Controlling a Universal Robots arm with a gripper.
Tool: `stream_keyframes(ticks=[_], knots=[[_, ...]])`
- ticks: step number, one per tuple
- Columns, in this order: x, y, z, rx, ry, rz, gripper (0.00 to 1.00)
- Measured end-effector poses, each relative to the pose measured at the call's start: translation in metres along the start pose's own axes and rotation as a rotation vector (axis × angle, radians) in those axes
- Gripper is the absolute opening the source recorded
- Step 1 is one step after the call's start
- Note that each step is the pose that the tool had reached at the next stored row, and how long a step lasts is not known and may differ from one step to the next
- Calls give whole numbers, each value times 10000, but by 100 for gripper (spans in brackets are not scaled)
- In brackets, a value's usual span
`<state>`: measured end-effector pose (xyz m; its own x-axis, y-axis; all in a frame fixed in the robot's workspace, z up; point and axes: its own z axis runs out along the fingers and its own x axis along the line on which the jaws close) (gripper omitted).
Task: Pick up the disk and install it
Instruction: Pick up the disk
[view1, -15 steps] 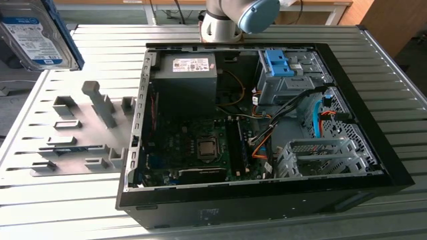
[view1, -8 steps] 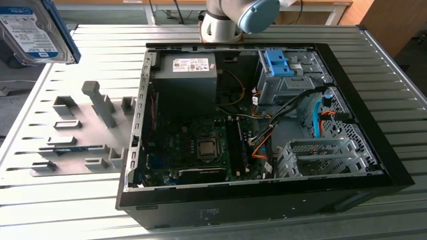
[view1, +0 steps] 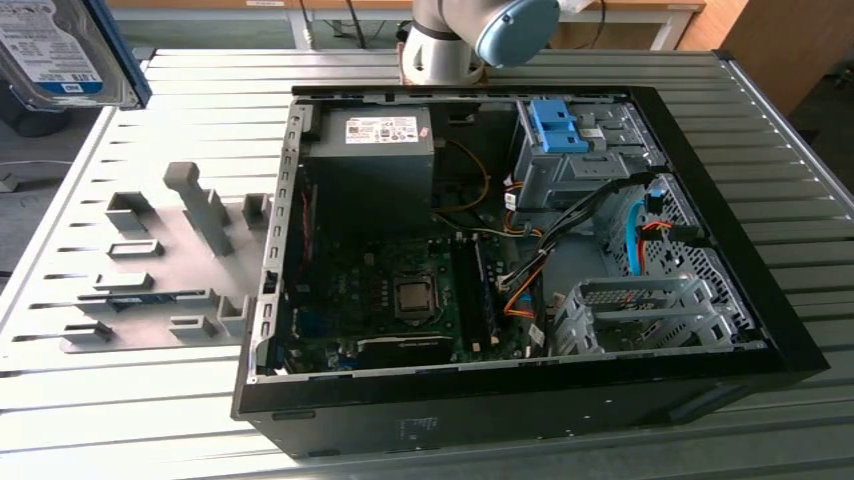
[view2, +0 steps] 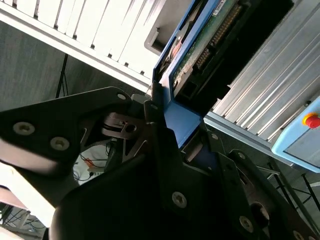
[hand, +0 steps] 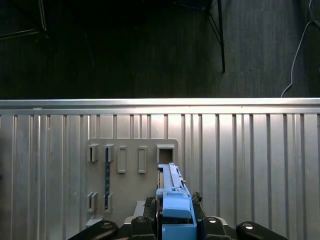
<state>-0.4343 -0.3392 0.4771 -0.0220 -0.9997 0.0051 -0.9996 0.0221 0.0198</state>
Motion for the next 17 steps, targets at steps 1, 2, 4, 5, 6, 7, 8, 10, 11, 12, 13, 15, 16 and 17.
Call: stream_keyframes(ticks=[1, 2, 4, 5, 6, 7, 8, 10, 11, 12, 13, 15, 16, 17], knots=[[-1, 1, -24, 0, 5, 0, 36], [-2, 1, -49, -1, 11, 1, 36], [-4, 2, -102, 0, 22, 1, 36], [-5, 3, -129, 1, 28, 1, 36], [-5, 3, -156, 0, 34, 1, 36], [-5, 4, -181, 0, 38, 1, 36], [-6, 4, -206, 1, 43, 1, 36], [-7, 5, -245, -1, 48, 2, 36], [-7, 5, -254, -2, 49, 1, 36], [-7, 4, -254, 0, 48, 1, 36], [-7, 5, -254, 1, 47, 2, 36], [-7, 5, -257, 0, 48, 1, 36], [-7, 5, -257, 0, 48, 1, 36], [-7, 5, -258, 0, 48, 1, 36]])
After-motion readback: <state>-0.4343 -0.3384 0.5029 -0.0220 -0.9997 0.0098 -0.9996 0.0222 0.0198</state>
